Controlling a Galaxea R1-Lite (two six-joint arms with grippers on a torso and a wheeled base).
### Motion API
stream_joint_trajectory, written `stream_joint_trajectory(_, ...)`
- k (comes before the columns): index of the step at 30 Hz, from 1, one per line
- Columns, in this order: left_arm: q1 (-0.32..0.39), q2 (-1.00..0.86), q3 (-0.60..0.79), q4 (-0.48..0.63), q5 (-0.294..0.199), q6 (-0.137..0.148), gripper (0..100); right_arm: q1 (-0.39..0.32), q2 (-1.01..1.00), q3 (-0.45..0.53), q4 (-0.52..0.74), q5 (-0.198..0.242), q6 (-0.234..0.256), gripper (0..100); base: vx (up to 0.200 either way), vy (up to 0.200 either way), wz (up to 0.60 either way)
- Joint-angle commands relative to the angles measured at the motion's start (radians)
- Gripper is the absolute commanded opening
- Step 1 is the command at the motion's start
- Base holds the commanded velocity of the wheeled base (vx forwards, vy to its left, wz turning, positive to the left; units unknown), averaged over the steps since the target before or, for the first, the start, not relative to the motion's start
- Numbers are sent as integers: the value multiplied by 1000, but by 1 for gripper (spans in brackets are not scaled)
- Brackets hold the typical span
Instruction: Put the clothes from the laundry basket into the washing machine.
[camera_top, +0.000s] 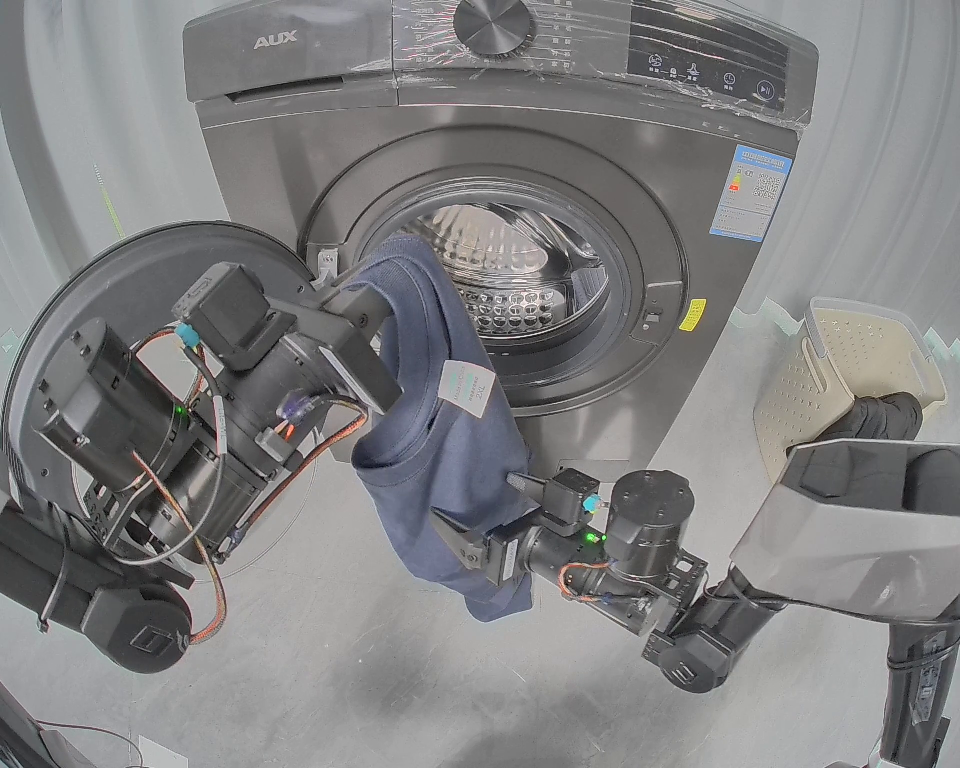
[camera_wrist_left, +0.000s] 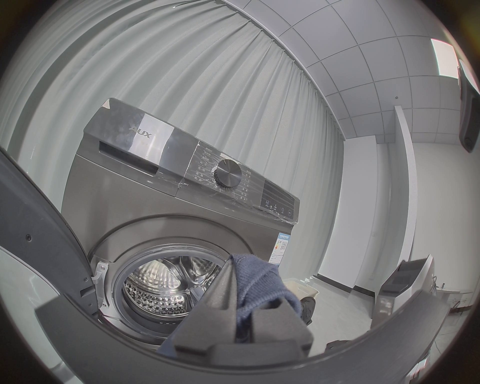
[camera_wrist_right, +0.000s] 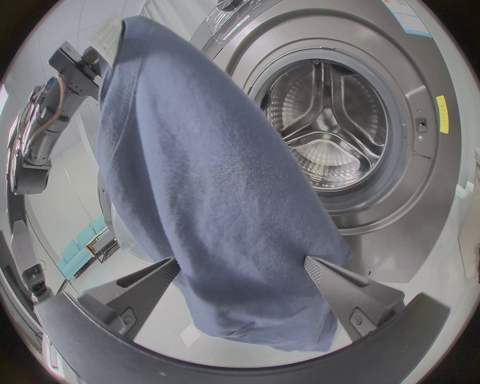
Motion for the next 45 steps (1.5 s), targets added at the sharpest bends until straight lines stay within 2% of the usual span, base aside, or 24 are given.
stream_joint_trajectory(1, -7, -13, 0, 0, -1, -2, 0, -17, 118, -134, 5, 14, -13, 100, 0, 0, 0)
stream_joint_trajectory(7, -21, -28, 0, 0, -1, -2, 0, -64, 195, -262, 13, 10, -13, 100, 0, 0, 0)
stream_joint_trajectory(18, -28, -44, 0, 1, -3, -6, 0, -55, 242, -311, 8, 6, -12, 100, 0, 0, 0)
stream_joint_trajectory(21, -34, -45, 0, 0, -3, -8, 0, -52, 255, -351, 7, 1, -9, 100, 0, 0, 0)
stream_joint_trajectory(22, -34, -45, 0, 0, -3, -8, 0, -52, 255, -354, 5, 0, -7, 0, 0, 0, 0)
stream_joint_trajectory(27, -19, -41, 1, 7, 0, -17, 0, -69, 239, -343, -3, -2, -3, 0, 0, 0, 0)
stream_joint_trajectory(29, -8, -31, 9, 14, 2, -23, 0, -84, 209, -311, -12, -2, -1, 0, 0, 0, 0)
stream_joint_trajectory(31, 33, -18, 17, 15, 2, -34, 0, -106, 146, -254, -13, -2, -1, 0, 0, 0, 0)
stream_joint_trajectory(37, 125, 58, 55, 4, -9, -31, 0, -161, -20, -67, -15, -20, -1, 0, 0, 0, 0)
stream_joint_trajectory(40, 148, 96, 98, 0, -26, -28, 0, -184, -98, -22, -12, -22, -4, 0, 0, 0, 0)
stream_joint_trajectory(45, 174, 156, 173, -2, -64, -19, 0, -209, -172, -18, 0, -23, -4, 0, 0, 0, 0)
